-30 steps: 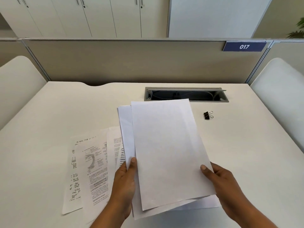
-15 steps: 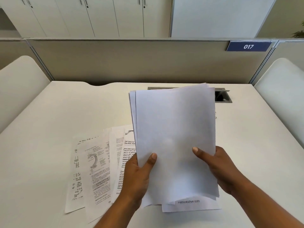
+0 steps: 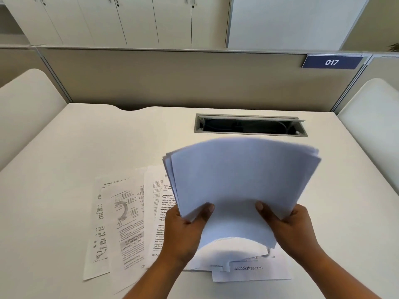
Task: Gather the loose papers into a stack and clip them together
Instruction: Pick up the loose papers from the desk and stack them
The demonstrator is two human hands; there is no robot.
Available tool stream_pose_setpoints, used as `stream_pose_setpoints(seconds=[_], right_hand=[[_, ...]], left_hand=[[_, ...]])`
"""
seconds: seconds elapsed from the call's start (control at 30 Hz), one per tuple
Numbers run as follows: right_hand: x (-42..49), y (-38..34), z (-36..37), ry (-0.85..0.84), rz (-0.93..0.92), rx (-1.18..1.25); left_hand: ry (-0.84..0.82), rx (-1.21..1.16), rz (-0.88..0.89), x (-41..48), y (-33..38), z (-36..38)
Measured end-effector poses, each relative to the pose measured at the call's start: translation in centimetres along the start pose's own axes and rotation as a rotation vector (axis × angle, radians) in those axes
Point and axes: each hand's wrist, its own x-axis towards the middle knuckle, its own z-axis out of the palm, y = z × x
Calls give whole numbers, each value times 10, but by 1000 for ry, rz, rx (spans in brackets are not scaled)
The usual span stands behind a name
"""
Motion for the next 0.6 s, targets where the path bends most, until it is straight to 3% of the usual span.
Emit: stream_pose_setpoints(seconds=[0.1,0.47,0.6], right_hand=[[-6,8,-2,-42,5,-24],[-15,26,-4,-179,-6,-150],[-8,23,-10,-179,80,-54]], left_hand=[[-109,-9,-9,-8,-7,2],[-130,30,36,-6,-1,-3],[-96,109,64,5,8,-11]])
